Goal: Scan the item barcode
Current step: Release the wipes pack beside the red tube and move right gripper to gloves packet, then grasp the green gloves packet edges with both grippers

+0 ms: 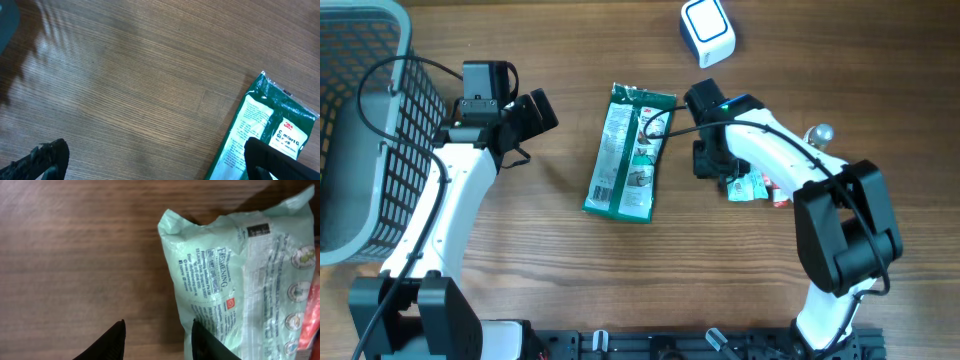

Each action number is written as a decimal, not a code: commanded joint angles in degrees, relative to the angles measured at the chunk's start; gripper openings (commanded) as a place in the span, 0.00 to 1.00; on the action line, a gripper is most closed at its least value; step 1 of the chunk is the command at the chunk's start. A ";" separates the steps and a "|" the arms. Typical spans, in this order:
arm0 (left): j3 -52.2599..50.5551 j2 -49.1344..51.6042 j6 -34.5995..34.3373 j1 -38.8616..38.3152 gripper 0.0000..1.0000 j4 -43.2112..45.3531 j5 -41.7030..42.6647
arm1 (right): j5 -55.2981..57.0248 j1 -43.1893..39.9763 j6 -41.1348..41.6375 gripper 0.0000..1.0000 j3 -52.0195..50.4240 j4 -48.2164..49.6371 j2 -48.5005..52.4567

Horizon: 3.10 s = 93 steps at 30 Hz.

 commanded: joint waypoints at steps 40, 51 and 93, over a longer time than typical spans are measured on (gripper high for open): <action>-0.94 20.76 11.02 -9.42 0.10 0.02 24.15 | -42.40 -1.38 -0.02 0.62 -9.11 24.68 0.44; -0.94 21.79 8.85 -9.84 0.08 -7.72 24.30 | -42.38 -2.05 -0.33 0.62 -9.62 25.24 0.44; 7.32 29.51 9.53 -7.93 0.14 -10.75 23.69 | -37.24 2.51 -1.53 0.65 -9.68 26.67 0.46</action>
